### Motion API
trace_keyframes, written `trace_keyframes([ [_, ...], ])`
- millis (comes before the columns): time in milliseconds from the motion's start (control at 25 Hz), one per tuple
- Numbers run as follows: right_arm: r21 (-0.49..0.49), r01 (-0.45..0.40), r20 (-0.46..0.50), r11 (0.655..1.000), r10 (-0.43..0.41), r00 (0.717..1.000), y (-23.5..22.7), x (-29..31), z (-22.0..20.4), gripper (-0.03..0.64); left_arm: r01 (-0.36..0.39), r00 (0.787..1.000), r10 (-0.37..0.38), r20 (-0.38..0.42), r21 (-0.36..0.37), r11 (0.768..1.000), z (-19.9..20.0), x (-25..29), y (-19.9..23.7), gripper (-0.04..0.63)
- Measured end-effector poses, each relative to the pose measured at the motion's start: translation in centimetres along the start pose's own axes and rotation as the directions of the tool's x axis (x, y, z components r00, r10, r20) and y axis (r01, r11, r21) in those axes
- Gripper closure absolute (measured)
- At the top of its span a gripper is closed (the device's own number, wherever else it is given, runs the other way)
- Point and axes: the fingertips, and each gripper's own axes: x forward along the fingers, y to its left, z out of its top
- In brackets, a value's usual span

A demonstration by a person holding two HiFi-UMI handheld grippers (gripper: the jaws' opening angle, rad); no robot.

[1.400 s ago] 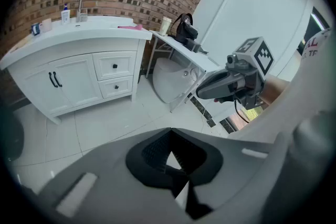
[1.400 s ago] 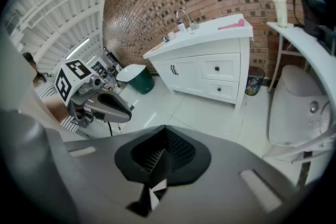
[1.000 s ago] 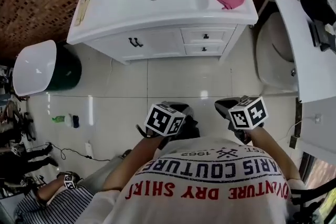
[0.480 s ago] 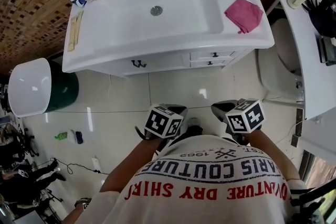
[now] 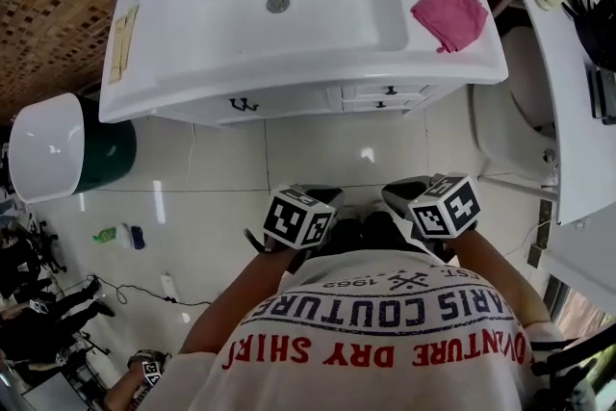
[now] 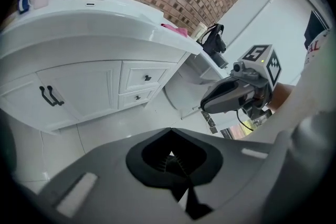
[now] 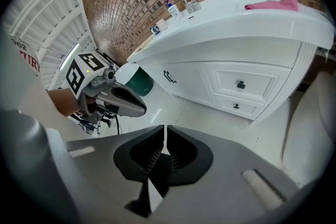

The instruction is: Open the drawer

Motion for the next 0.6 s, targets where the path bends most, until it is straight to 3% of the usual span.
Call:
trace_keyframes([
  [280,0.026,0.016,-0.017,1.0,-0.015,1.0,-5.6,2.3,-0.9,0.533,0.044,0.999,-0.043,0.016,-0.051,0.998,-1.0,3.0,-0.1,0.6],
  [480,0.07,0.128,0.015,0.989,-0.129,0.991,-11.9,4.0,0.8,0.501,0.077,0.997,-0.078,-0.006,-0.059,0.995,-3.0,4.7,-0.6,0.6],
  [600,0.16,0.239,0.093,0.958,-0.255,0.962,-16.2,4.7,3.2,0.502,0.057,0.998,-0.059,-0.03,-0.061,0.997,-4.6,5.6,0.1,0.6],
])
